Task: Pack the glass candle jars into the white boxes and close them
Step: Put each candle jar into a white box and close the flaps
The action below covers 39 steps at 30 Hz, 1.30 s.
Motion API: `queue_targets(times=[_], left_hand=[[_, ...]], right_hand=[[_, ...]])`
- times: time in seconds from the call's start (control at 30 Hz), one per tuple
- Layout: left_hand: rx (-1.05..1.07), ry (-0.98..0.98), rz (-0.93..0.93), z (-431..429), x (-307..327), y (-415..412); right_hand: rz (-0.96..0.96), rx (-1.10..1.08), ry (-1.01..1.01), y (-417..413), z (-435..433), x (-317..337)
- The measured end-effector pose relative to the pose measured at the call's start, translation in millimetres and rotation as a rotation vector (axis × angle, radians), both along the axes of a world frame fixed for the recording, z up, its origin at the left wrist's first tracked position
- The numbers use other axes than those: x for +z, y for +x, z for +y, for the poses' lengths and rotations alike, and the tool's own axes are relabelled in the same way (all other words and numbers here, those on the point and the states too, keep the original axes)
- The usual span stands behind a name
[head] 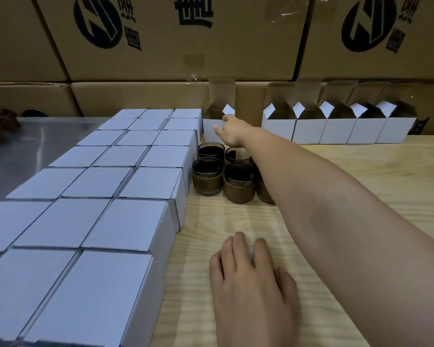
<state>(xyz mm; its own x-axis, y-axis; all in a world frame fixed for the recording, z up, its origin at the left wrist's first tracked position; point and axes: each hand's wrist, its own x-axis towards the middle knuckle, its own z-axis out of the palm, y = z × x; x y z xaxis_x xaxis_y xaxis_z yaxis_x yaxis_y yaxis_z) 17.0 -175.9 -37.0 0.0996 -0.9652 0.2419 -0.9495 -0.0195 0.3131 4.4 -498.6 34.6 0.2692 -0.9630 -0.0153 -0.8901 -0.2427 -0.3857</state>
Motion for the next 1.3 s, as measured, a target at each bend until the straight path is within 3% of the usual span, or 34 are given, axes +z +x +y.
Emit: queue_targets(times=[0.13,0.4,0.7,0.8,1.03,1.3], left_hand=[[0.002,0.0,0.004,0,0,0],[-0.006,-0.07,0.051,-3,-7,0],[-0.039,-0.086,0.071,-1,-6,1],[-0.052,-0.074,0.107,-4,-8,1],[-0.05,-0.007,0.313,-7,-2,4],[-0.087,0.043,0.399,-8,3,6]], right_hand=[[-0.125,-0.009,-0.016,4,0,-1],[0.051,0.033,-0.137,4,24,24],[-0.365,0.031,-0.295,-60,132,91],[-0.393,0.066,-0.38,-92,188,98],[-0.332,0.073,-0.31,-133,304,47],[-0.403,0.069,-0.204,-135,339,-3]])
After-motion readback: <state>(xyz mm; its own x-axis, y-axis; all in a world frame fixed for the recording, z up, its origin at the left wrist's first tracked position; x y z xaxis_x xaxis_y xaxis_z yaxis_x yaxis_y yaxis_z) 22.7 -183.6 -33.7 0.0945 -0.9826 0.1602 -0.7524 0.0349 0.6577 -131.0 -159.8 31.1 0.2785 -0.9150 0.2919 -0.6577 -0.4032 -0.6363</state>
